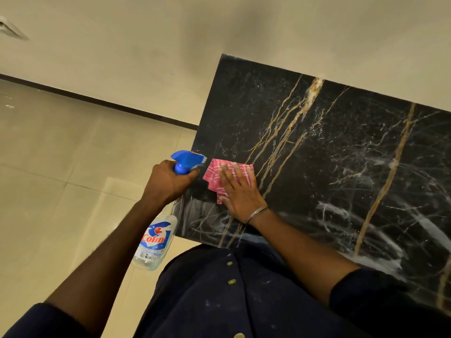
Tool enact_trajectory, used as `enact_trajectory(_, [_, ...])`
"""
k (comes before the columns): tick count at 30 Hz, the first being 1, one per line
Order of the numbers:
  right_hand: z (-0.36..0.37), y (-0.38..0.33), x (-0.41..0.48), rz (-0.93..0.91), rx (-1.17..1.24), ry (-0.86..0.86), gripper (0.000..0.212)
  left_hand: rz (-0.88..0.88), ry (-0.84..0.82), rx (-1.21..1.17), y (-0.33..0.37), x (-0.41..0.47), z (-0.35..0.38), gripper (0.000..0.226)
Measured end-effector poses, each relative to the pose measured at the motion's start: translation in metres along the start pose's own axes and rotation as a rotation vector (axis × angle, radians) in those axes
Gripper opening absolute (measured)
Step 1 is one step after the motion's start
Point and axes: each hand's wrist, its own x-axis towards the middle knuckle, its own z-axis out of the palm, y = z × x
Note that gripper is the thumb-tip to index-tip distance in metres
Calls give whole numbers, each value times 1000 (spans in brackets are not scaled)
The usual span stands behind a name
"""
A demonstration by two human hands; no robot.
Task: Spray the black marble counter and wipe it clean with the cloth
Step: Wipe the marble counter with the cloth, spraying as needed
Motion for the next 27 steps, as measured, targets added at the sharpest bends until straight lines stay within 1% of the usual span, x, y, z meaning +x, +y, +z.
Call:
enact_trajectory(4, [-11,-34,26,-94,-18,-51,75,3,6,7,1,-2,-3,29])
enact_trajectory(8, [-6,-7,5,-223,-92,-48,71,23,14,-2,6,0,-7,27])
enact_trajectory(10, [-1,10,-15,-244,-113,-2,71,28,14,-4,6,0,-9,25])
enact_trajectory(14, [3,14,-27,-237,-91,-13,72,11,20,-11,-3,-5,-10,25])
enact_trajectory(17, [2,-10,-9,-235,-81,-45,71,-12,18,-31,-8,-9,-9,28])
enact_trajectory(22, [-11,-58,22,-349,-144,-106,65,-34,41,-12,-14,-15,-5,27])
enact_trajectory(24, [-9,-53,19,-389,-163,-108,65,-37,37,-17,-16,-16,-5,28])
enact_trajectory(27, [0,-24,-4,-415,-170,-30,65,-41,29,-38,-21,-17,-8,31])
